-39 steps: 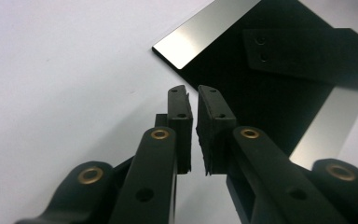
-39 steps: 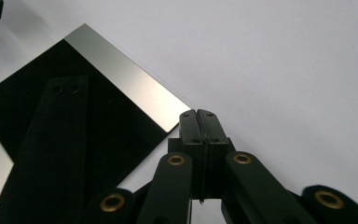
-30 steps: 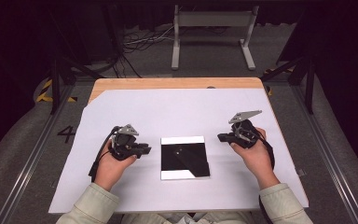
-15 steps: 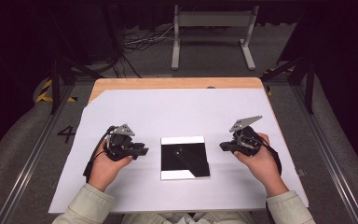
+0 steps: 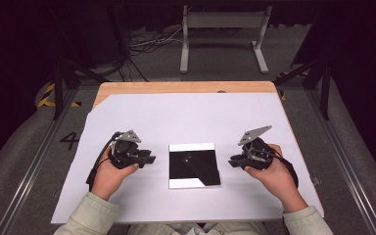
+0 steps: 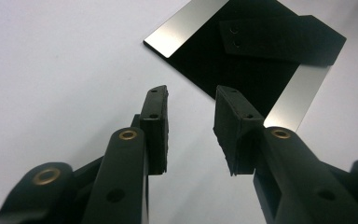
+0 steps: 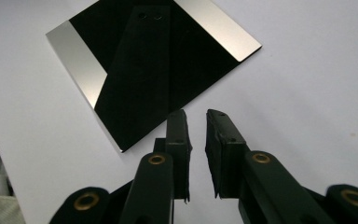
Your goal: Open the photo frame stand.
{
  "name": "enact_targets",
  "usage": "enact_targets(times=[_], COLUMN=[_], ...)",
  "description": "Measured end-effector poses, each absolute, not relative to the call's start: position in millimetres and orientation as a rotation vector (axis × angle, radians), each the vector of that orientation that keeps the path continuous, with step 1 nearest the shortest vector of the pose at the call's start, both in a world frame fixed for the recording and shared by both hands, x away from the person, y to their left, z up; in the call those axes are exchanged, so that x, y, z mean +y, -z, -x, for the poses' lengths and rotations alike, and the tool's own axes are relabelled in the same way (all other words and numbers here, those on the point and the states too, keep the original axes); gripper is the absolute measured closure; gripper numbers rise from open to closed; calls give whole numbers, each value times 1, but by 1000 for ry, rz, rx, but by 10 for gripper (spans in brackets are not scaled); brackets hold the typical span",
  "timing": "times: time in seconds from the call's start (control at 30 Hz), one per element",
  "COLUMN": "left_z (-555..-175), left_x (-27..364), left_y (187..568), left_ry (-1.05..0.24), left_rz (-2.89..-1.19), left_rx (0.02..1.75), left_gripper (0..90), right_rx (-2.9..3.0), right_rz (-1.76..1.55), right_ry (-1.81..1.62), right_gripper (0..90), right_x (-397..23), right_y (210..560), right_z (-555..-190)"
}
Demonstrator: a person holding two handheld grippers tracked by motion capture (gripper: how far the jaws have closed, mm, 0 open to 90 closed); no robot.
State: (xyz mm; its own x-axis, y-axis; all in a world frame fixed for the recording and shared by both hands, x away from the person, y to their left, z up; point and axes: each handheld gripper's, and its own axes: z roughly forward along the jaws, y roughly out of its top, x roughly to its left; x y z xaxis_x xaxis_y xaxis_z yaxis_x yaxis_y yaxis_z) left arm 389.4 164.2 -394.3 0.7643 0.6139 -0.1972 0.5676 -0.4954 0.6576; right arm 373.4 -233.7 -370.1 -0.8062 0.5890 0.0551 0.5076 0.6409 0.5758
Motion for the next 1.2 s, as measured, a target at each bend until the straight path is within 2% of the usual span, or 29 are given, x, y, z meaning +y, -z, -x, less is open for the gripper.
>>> enact_targets(times=[1.2], left_z=[-391], left_x=[168], left_y=[396], left_ry=[-81], left_rz=[-2209], left_rx=[896], left_gripper=[646], right_rx=[2940], right_rz=[-838], right_ry=[-672], right_gripper=[683], right_x=[-199], right_y=[411], right_z=[-352])
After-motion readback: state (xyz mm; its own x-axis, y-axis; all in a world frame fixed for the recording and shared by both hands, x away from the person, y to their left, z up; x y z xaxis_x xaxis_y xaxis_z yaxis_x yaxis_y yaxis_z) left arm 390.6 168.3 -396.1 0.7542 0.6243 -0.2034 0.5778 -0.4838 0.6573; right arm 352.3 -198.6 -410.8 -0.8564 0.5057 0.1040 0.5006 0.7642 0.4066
